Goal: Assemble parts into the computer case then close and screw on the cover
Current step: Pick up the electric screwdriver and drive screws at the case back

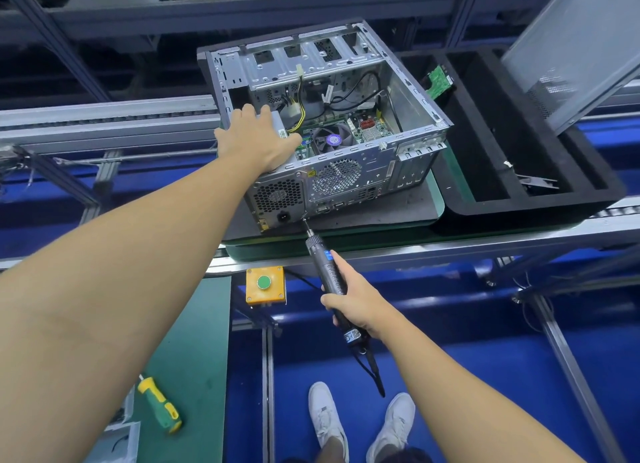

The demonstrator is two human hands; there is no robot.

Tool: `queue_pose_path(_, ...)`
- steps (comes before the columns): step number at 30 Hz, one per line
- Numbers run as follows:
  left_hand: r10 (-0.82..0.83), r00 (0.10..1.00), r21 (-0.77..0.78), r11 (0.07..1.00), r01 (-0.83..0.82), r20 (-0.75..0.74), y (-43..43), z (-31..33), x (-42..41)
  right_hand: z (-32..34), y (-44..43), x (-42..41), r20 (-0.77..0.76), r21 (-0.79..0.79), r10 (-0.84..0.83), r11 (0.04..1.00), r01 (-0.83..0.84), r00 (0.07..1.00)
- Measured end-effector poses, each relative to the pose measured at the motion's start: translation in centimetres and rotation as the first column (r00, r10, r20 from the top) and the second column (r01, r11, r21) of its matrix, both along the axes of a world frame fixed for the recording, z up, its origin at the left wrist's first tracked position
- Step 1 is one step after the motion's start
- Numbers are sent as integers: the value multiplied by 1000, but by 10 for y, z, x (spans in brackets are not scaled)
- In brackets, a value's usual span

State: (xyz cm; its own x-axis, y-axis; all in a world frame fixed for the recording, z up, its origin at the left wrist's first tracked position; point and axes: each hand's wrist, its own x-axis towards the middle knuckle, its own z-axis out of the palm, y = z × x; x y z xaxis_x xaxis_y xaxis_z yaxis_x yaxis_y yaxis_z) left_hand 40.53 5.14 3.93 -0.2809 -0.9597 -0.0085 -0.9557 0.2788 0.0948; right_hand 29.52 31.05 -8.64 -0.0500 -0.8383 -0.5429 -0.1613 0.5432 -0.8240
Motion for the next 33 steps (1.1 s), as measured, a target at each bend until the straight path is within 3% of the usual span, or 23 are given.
queue_pose_path(21, -22, 1000, 30, 999, 22, 3, 1, 1, 4, 10, 7, -11, -12, 15, 39, 999, -39, 999)
queue_pose_path(23, -48, 999, -23, 999, 48, -4, 4, 1, 4, 15, 10, -21, -15, 15, 31, 999, -30, 999)
queue_pose_path(28, -301, 923, -342, 916, 210, -240, 23, 12, -13, 39, 9, -49, -30, -57, 9, 998, -10, 1000)
queue_pose_path(30, -399, 855, -332, 898, 290, -331, 36, 21, -31, 49, 10, -61, -15, -85, -7, 996, 5, 1000)
queue_pose_path(33, -388, 795, -240, 920, 308, -466, 56, 28, -63, 66, 14, -85, 8, -113, -34, 993, 35, 999)
